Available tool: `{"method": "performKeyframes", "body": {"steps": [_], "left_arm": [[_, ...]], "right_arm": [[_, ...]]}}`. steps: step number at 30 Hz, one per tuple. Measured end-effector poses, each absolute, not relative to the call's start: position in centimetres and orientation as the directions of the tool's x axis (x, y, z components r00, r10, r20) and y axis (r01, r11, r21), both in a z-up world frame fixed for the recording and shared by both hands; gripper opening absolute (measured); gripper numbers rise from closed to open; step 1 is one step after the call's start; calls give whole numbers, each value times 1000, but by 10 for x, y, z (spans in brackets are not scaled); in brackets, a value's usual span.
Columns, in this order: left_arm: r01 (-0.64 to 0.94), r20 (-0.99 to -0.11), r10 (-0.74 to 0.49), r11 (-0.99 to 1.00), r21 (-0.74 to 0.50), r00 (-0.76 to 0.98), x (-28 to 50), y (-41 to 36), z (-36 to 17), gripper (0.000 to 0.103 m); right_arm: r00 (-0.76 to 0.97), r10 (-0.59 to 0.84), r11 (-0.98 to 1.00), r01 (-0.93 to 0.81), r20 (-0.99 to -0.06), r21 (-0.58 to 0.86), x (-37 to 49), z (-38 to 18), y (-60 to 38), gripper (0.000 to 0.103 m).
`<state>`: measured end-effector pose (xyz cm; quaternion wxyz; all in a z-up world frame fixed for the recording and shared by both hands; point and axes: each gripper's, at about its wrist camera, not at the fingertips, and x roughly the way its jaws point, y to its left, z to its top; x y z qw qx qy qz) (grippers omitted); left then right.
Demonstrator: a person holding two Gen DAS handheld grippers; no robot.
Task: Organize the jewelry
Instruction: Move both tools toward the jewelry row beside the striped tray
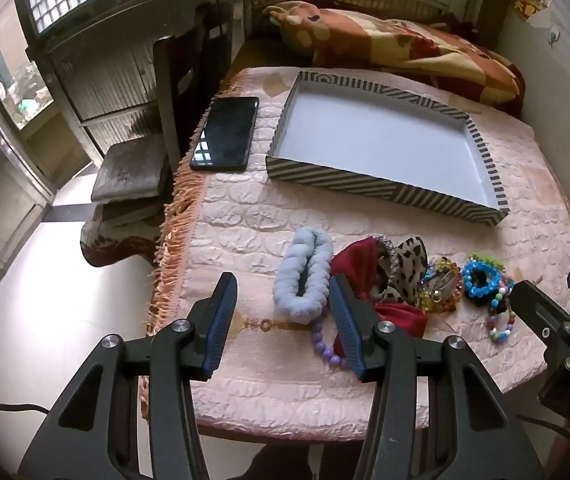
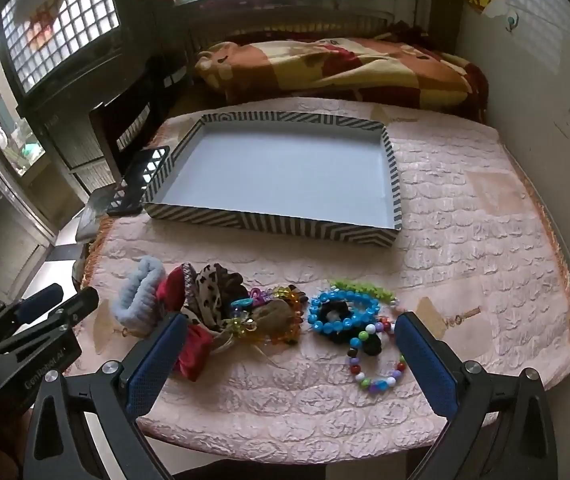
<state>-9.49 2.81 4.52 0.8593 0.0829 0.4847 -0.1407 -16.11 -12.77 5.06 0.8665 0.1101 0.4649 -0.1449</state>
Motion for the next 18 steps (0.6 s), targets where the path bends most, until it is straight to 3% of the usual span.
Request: {"method": "performKeyframes", "body": {"steps": [18], "left_arm": [[316,-863,-156,949,5,481,-95,32,45,48]], "right_arm": [[536,-146,937,344,-832,57,-158,46,-126,103]]}}
